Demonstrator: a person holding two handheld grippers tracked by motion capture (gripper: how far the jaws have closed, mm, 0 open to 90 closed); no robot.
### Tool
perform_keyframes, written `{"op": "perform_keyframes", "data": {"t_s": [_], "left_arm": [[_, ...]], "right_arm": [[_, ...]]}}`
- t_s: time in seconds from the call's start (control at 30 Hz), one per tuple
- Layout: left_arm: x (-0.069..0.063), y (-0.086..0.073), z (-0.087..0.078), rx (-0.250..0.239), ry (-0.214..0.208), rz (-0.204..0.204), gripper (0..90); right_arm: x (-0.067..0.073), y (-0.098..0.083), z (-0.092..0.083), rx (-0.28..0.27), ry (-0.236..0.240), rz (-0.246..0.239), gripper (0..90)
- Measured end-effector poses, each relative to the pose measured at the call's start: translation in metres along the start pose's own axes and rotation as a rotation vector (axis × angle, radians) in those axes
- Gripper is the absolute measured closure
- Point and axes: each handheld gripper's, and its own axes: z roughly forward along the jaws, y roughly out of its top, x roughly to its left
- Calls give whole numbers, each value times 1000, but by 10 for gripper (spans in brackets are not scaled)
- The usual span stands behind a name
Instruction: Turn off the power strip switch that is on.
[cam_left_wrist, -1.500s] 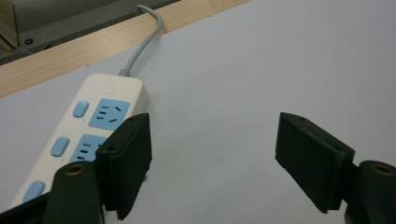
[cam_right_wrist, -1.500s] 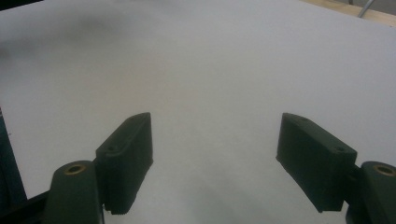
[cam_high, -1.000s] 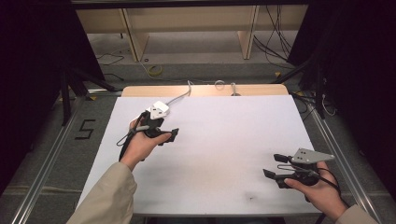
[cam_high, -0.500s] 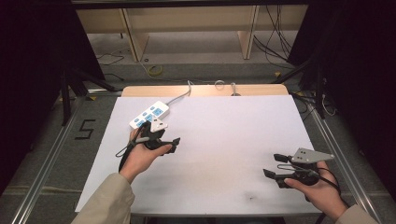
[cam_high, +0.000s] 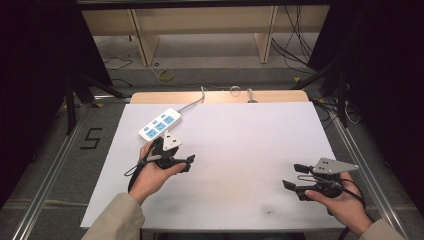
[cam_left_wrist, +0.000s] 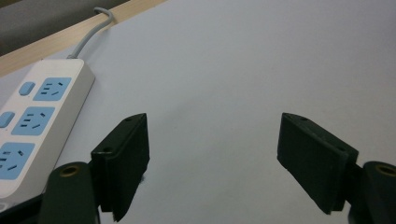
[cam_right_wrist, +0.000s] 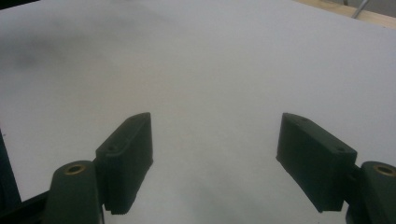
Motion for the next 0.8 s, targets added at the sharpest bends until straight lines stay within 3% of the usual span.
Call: {"op": "perform_keyframes", "data": {"t_s": [0.6,0.8], "left_arm": [[-12,-38,-29,-20,38,12,242],[-20,-50,-30,1,42,10,242]], "right_arm": [[-3,-1,-2,6,-3,5,271],[-2,-1,-1,7,3,6,271]]}}
